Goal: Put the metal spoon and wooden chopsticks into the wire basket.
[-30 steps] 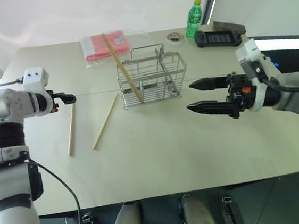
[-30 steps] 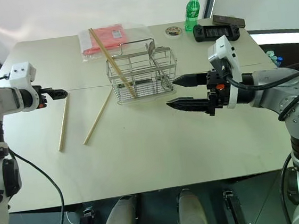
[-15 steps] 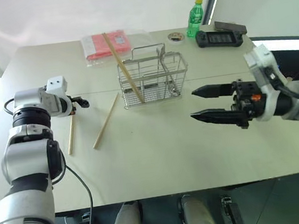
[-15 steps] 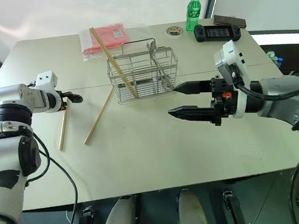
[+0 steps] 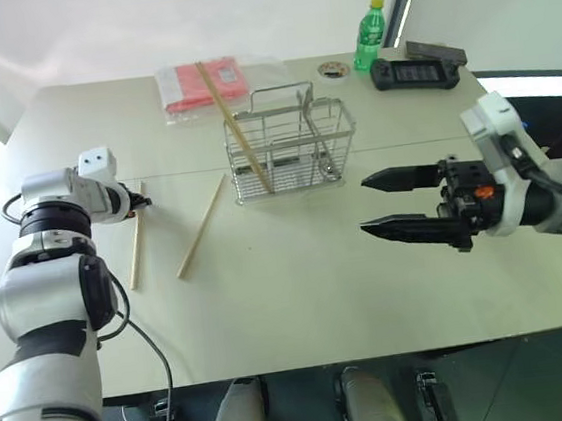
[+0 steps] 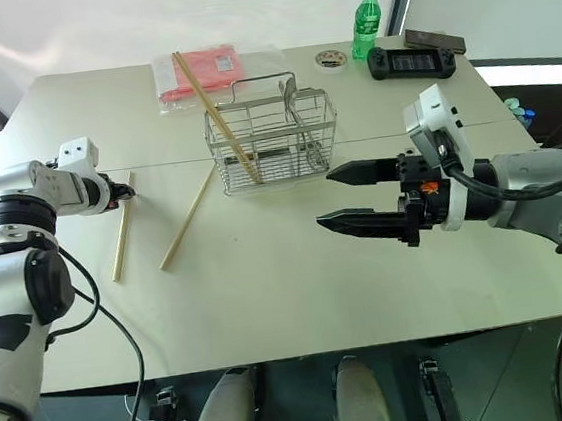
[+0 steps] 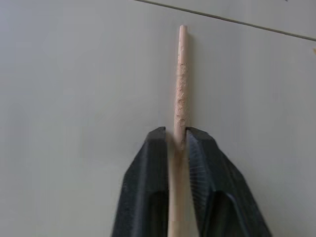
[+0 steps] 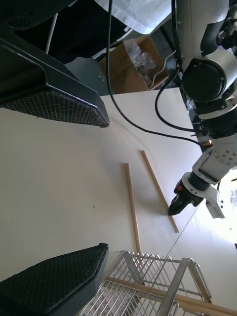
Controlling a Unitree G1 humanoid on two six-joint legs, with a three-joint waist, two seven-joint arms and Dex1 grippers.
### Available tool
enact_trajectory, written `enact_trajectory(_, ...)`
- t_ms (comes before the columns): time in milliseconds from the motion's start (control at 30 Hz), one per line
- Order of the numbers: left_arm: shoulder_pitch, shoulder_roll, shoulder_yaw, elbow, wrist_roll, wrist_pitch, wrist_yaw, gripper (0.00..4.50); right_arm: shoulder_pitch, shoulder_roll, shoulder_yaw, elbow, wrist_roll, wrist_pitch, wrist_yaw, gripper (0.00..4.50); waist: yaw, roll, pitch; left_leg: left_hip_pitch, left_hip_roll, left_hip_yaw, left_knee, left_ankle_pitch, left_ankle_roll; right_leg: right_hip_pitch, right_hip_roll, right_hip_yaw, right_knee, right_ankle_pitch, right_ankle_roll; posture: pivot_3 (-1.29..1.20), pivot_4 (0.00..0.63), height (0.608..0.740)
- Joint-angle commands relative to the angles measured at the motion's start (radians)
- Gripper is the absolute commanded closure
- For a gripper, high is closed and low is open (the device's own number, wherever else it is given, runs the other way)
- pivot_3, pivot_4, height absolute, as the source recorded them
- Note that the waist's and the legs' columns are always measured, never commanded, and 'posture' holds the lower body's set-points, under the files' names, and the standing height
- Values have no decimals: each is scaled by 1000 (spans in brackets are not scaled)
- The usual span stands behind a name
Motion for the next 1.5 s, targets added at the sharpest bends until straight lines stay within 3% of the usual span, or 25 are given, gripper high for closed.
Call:
enact_trajectory(33,-24,9,-20,15,35,23,-21,4404,-16,-3,-9,1,9,-26,-7,610,-1,0,0,0,0,0,0,0,0,0,0,0,0,0,0,0,150,721)
enact_trajectory(200,-35,42,-15,5,55,2,-37,4404,-7,-3,4,3,-6,-43,-7,610,-5,0,0,0,0,0,0,0,0,-1,0,0,0,0,0,0,150,721)
enact_trajectory(267,-32,66,9,-47,48,-107,-32,4404,6,-13,5,7,-22,-51,5,610,-5,-1,1,0,0,0,0,0,0,-1,0,0,0,0,0,0,150,721)
enact_trajectory(400,15,70,153,-397,-105,-349,-152,4404,27,-40,-9,34,-59,-62,18,610,-1,-8,5,-2,1,-1,-1,1,-2,-3,0,-1,0,0,0,0,150,721)
enact_trajectory(500,50,23,268,-686,-266,-332,-194,4404,31,-44,-17,50,-68,-64,4,610,-1,-8,5,-9,1,-2,0,3,-5,-6,0,-1,-4,3,0,0,150,721)
enact_trajectory(633,-8,-41,310,-879,-407,-300,-200,4404,39,-36,-27,47,-61,-61,-14,610,1,-7,4,-9,-1,-1,1,3,-5,-5,-2,-1,-6,4,2,0,150,721)
enact_trajectory(767,-84,-123,236,-878,-398,-356,-200,4404,55,-14,-31,30,-59,-71,-50,610,1,-7,4,-6,-1,-2,3,3,-5,-2,-1,-2,-4,4,2,0,150,721)
enact_trajectory(1000,-87,-251,148,-790,-339,-522,-216,4404,85,16,-55,-12,-28,-76,-112,610,-4,-7,4,-3,-1,-2,2,3,-5,1,-1,-2,-5,4,2,0,150,721)
enact_trajectory(1200,-15,-345,78,-748,-266,-676,-237,4404,124,17,-100,-43,21,-71,-175,610,-2,-7,4,-3,-1,-2,2,3,-4,1,-1,-2,-5,4,2,0,150,721)
enact_trajectory(1500,122,-400,30,-806,-244,-694,-234,4404,116,4,-104,-38,60,-72,-221,610,-1,-7,4,-4,-1,-2,2,3,-4,1,-1,-2,-5,4,2,0,150,721)
